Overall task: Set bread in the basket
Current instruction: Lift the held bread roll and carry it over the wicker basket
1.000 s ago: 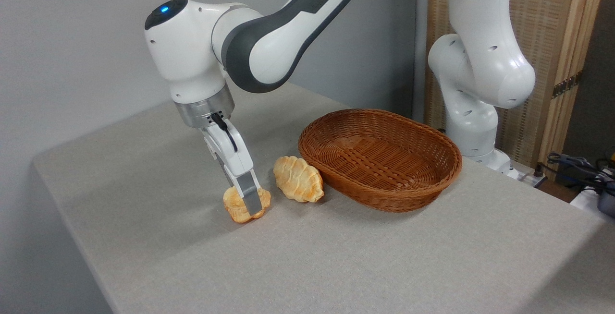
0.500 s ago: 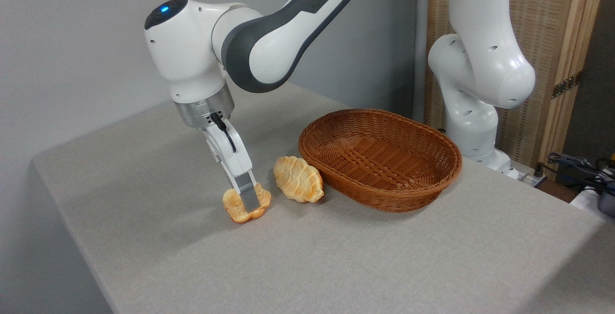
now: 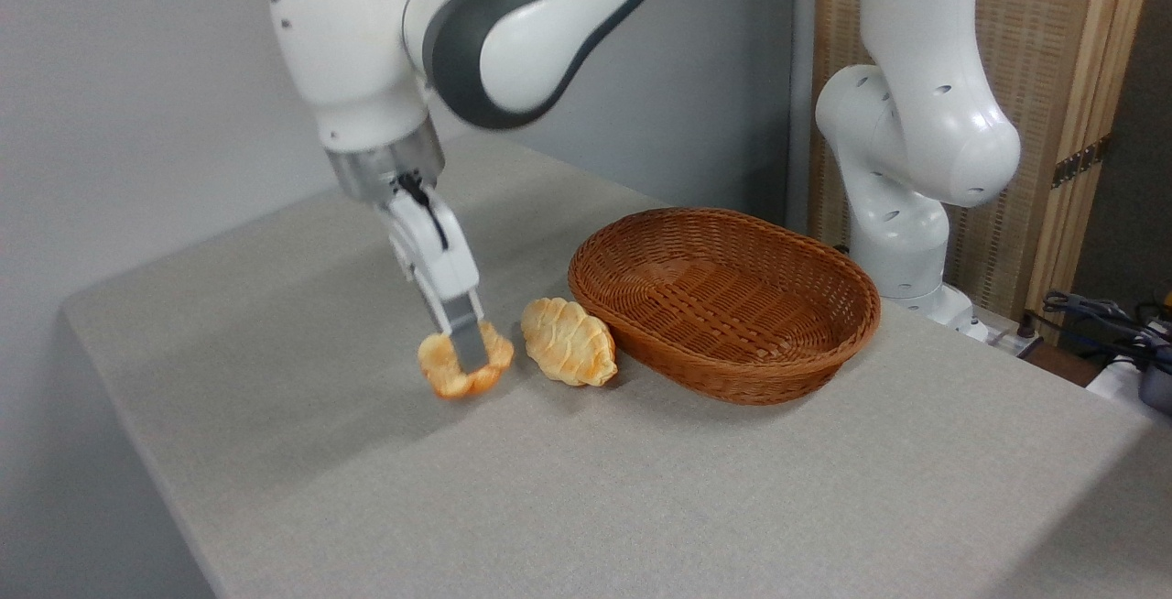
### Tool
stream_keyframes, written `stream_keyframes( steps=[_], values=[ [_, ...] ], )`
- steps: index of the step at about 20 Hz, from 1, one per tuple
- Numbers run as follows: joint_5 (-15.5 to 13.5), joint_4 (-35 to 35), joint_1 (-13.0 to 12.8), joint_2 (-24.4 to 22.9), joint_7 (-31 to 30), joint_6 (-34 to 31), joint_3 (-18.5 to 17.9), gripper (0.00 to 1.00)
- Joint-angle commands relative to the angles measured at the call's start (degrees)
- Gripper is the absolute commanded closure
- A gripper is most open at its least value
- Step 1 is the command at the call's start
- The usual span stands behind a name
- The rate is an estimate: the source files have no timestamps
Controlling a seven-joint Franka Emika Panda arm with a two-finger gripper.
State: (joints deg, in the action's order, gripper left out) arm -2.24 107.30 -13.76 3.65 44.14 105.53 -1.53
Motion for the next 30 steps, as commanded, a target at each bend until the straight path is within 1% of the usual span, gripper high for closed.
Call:
stream_keyframes(
  steps=[1, 2, 4, 8, 9, 11, 16, 18, 19, 20, 21, 22, 30],
  values=[
    [-0.2, -0.3, -0.2, -4.3, 1.1, -5.8, -0.8, 0.55],
    [-0.2, -0.3, -0.2, -4.7, 1.1, -6.6, -0.7, 0.55],
    [-0.2, -0.3, -0.2, -6.5, 1.4, -10.3, -0.7, 0.55],
    [-0.2, 0.0, -0.4, -8.1, 5.2, -18.0, -0.6, 0.55],
    [-0.3, 0.2, -0.4, -8.7, 6.7, -20.8, -0.6, 0.53],
    [-0.3, 0.7, -0.5, -9.8, 9.0, -24.2, -0.6, 0.53],
    [-0.3, 4.6, -0.7, -12.6, 12.7, -28.6, -0.1, 0.5],
    [-0.3, 7.0, -1.0, -13.6, 14.0, -29.4, 0.0, 0.36],
    [-0.3, 8.4, -2.1, -13.7, 14.4, -30.0, 0.0, 0.17],
    [-0.3, 11.2, -4.2, -13.8, 14.5, -30.1, 0.0, 0.03],
    [-0.2, 12.2, -5.3, -13.8, 14.5, -30.0, -0.1, 0.0],
    [-0.3, 12.4, -5.9, -13.8, 14.6, -29.9, -0.1, 0.0],
    [-0.3, 12.3, -6.2, -13.8, 14.7, -29.8, 0.0, 0.0]
  ],
)
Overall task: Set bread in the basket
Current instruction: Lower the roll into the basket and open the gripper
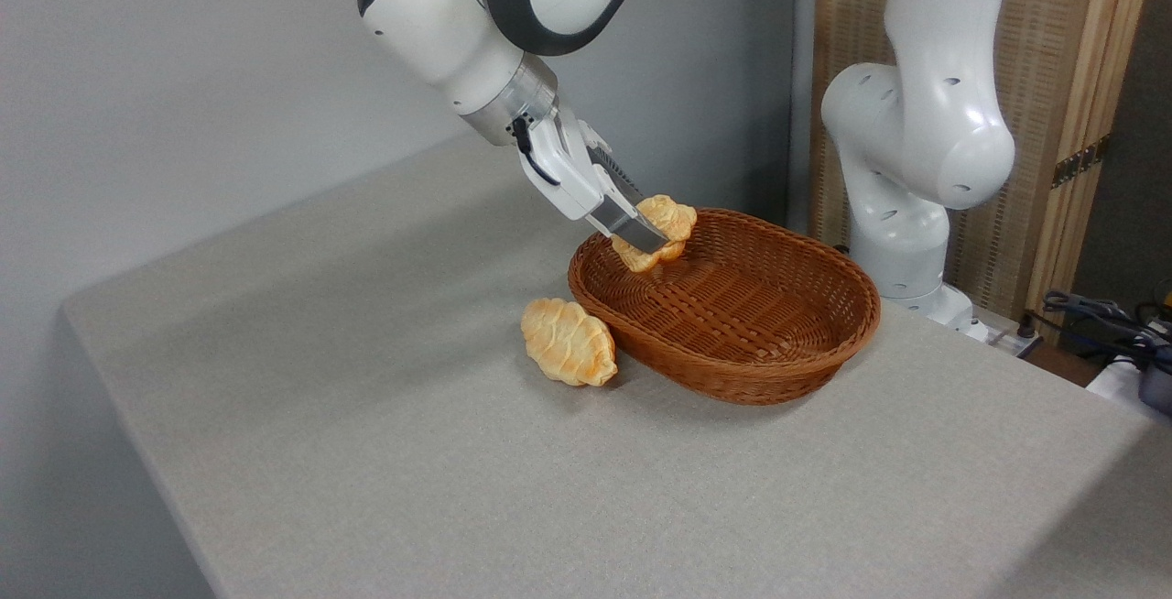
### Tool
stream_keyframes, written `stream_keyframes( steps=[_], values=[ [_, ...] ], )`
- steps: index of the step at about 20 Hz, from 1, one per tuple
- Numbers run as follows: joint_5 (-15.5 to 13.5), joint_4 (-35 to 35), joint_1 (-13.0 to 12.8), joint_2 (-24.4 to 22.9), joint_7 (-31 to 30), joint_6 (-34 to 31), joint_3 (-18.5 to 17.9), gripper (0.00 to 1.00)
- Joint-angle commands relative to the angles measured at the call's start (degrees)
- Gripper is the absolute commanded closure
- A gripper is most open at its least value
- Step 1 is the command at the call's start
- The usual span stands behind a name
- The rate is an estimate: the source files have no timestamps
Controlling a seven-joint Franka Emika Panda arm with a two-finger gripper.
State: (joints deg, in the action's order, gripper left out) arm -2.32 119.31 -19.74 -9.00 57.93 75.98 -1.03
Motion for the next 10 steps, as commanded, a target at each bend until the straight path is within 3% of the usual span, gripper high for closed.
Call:
stream_keyframes(
  steps=[1, 7, 10],
  values=[
    [-0.2, 0.2, -0.1, -1.1, 0.9, -0.1, -0.6, 0.0],
    [0.0, -1.4, -0.1, -1.3, 0.9, 0.3, -0.7, 0.0],
    [0.2, -6.4, 0.4, -1.3, 0.7, 3.2, -1.8, 0.0]
  ],
)
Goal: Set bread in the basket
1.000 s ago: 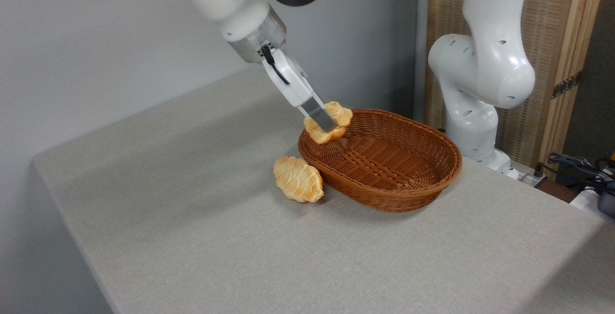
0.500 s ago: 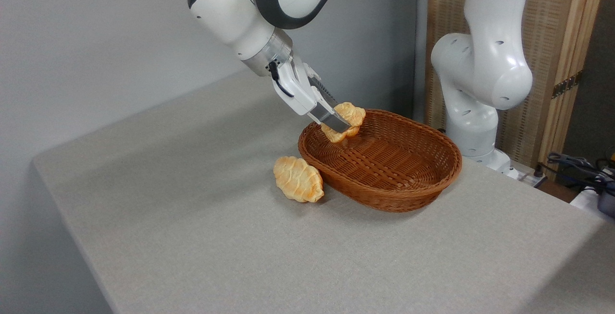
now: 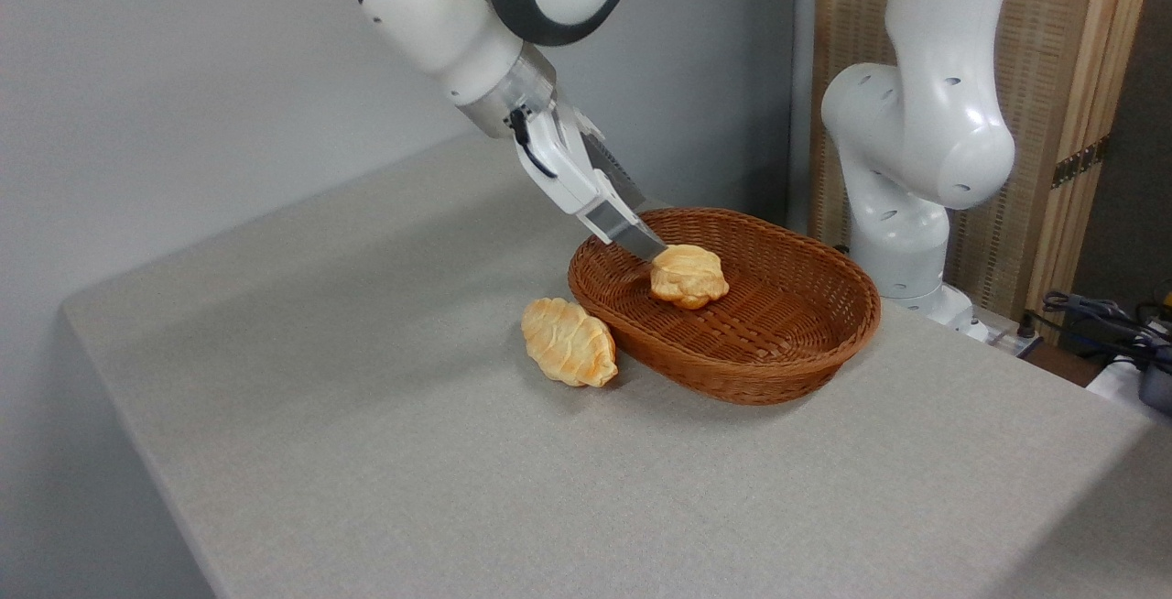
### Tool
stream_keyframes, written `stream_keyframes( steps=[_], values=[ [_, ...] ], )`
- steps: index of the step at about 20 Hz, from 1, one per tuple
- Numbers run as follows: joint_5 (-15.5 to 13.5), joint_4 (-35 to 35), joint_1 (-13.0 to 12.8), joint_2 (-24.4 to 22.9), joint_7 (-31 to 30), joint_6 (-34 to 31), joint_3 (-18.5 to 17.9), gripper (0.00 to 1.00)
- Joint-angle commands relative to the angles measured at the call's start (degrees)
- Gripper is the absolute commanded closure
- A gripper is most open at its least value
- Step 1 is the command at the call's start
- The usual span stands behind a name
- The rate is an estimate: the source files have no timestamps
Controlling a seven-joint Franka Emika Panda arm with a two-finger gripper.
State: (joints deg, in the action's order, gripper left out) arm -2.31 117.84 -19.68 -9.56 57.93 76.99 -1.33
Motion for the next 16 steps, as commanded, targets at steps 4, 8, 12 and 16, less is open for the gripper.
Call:
stream_keyframes(
  steps=[4, 8, 12, 16],
  values=[
    [-0.2, -8.8, 0.5, -0.5, 0.3, 8.4, -6.7, 0.0],
    [0.3, -10.3, 0.6, 0.3, -0.3, 16.2, -9.6, 0.0],
    [0.2, -12.5, 0.6, 2.5, -5.6, 20.2, -12.0, 0.0],
    [0.3, -16.8, 0.6, 5.3, -13.1, 20.2, -13.0, 0.0]
  ],
)
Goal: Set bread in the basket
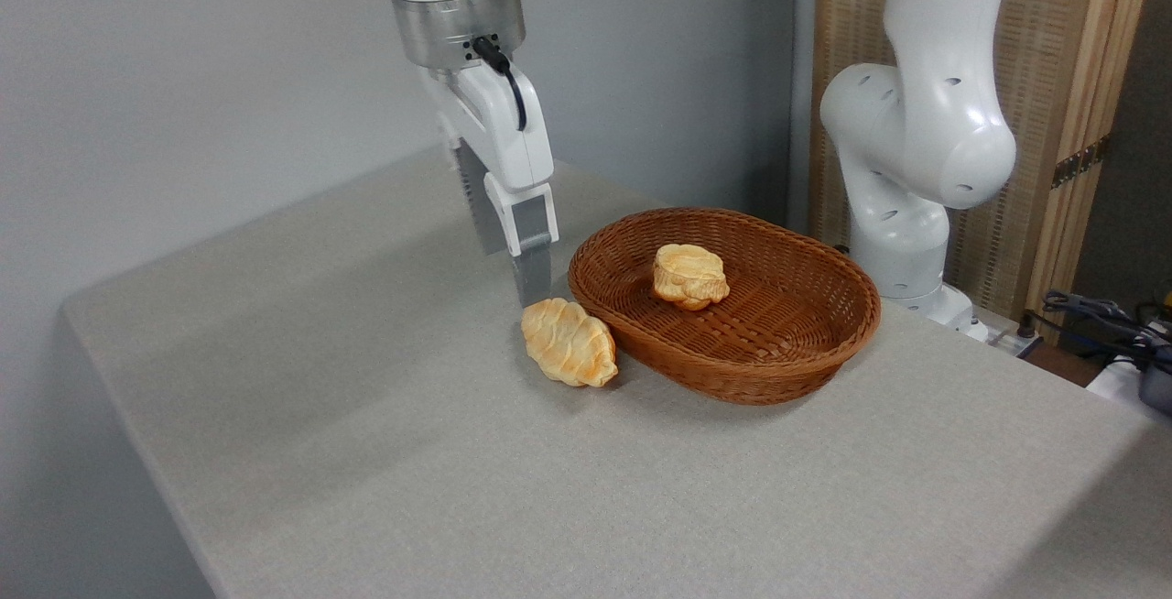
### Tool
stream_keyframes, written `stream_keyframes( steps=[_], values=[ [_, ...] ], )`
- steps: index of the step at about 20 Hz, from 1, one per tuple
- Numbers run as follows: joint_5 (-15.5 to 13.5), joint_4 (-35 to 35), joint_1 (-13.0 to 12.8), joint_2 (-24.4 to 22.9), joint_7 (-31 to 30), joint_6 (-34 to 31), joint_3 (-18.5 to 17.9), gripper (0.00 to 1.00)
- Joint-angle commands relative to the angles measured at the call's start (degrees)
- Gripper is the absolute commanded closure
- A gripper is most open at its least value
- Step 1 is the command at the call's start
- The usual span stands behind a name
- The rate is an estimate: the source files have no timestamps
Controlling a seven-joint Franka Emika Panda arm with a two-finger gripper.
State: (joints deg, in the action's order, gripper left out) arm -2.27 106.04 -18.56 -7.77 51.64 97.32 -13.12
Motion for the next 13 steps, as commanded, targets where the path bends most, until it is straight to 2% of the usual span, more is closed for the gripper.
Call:
stream_keyframes(
  steps=[1, 5, 13],
  values=[
    [0.4, -5.4, -0.5, 3.6, -8.7, 0.0, -1.6, 0.0],
    [0.2, -6.2, -0.5, 3.6, -10.2, 0.0, -3.1, 0.0],
    [-0.4, -6.2, -0.5, 3.7, -10.7, 3.3, -3.3, 0.0]
  ],
)
